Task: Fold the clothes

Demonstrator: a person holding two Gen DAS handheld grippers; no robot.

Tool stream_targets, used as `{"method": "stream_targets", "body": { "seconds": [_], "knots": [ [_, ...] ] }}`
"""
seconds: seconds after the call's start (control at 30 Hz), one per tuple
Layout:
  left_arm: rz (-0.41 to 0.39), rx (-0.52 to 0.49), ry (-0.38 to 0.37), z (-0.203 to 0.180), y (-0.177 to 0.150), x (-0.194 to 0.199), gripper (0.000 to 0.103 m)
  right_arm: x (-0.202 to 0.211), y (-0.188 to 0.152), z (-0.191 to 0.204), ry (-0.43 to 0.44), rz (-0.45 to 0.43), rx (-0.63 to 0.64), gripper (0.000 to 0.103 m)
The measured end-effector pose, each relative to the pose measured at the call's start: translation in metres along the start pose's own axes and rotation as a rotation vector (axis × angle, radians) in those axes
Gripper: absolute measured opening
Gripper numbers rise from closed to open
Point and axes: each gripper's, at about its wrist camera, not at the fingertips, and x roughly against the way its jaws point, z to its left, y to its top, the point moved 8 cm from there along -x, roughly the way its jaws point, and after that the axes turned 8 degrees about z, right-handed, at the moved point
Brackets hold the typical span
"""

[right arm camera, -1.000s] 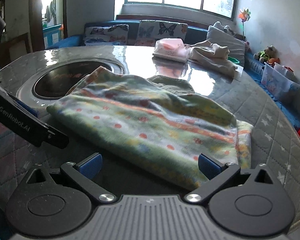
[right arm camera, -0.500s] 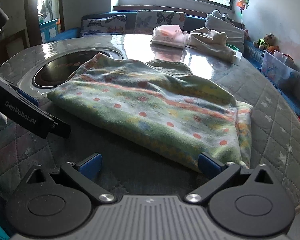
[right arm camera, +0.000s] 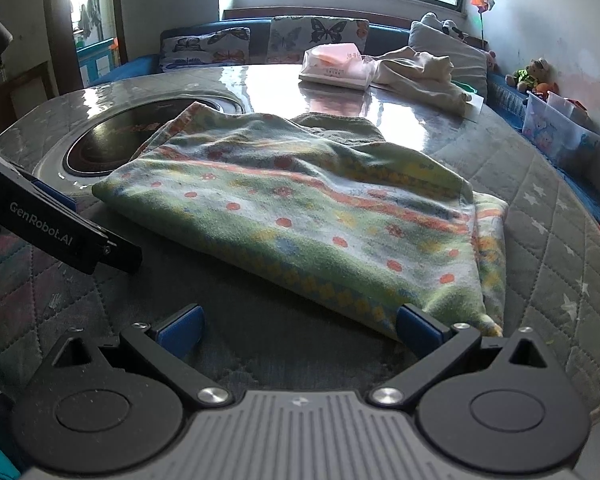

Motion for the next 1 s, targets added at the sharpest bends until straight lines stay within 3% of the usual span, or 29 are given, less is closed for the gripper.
{"method": "stream_targets", "body": {
  "seconds": [1.0],
  "knots": [
    [-0.027, -0.021, 0.011, -0.011, -0.01, 0.015, 0.103, 0.015, 0.003, -0.006, -0.014, -0.034, -0.006, 0.103]
  ]
}}
